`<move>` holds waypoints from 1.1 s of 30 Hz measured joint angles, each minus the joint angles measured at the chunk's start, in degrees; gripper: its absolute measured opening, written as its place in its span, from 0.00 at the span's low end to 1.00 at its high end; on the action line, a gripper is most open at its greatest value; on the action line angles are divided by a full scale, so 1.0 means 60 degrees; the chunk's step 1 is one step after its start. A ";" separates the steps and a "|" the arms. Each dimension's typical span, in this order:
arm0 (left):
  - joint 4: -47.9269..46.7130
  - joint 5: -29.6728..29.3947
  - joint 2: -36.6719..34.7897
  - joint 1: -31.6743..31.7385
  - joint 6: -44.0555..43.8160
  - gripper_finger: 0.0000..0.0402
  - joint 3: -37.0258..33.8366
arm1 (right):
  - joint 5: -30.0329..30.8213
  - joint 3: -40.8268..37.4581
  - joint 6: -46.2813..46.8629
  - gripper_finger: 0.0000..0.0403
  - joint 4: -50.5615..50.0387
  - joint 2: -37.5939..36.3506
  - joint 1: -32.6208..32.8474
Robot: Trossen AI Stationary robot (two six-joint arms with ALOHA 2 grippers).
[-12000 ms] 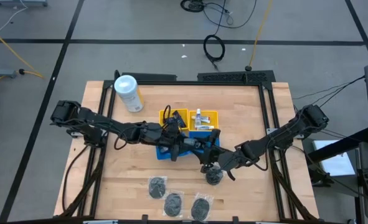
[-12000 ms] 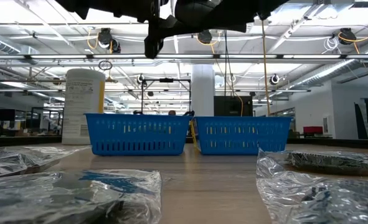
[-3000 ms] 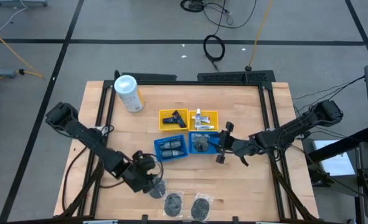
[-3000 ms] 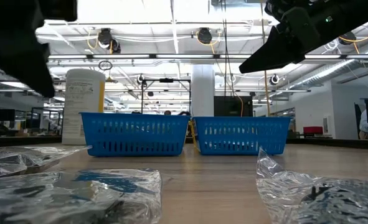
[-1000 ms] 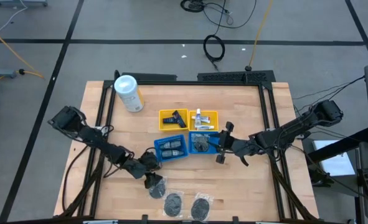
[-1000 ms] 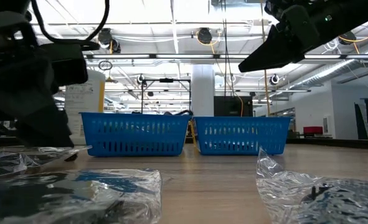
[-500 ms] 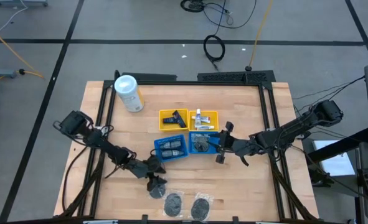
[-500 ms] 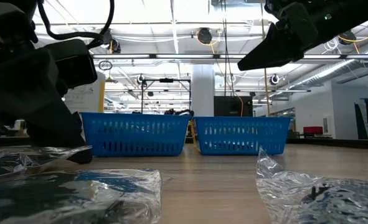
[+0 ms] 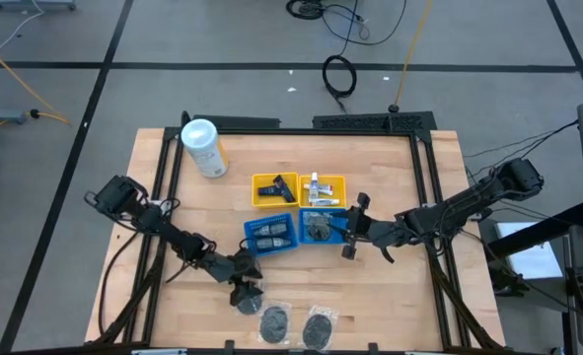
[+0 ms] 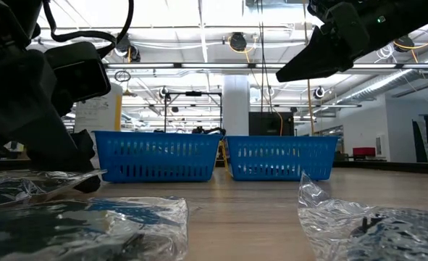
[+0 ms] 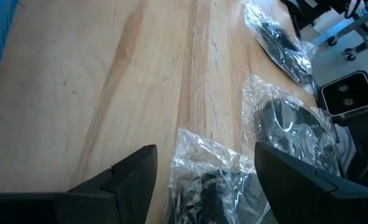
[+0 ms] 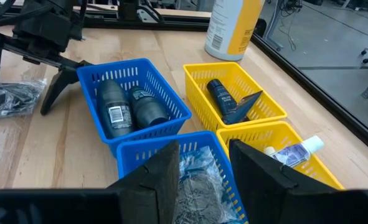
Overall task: Pick & Place Travel size toiletries
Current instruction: Put the top hairbrush into the top blue bin
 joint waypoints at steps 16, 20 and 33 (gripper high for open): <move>-0.0029 0.0361 0.0011 -0.0011 0.0575 0.11 -0.0007 | 0.0000 0.0000 0.0000 0.33 -0.0004 0.0000 0.0001; -0.0036 0.0378 0.0015 -0.0011 0.0689 0.02 -0.0007 | 0.0000 0.0000 0.0000 0.33 -0.0004 0.0000 0.0001; 0.0237 0.0650 -0.0695 -0.0084 0.1023 0.00 -0.0060 | 0.0000 0.0000 -0.0033 0.32 -0.0007 0.0000 0.0001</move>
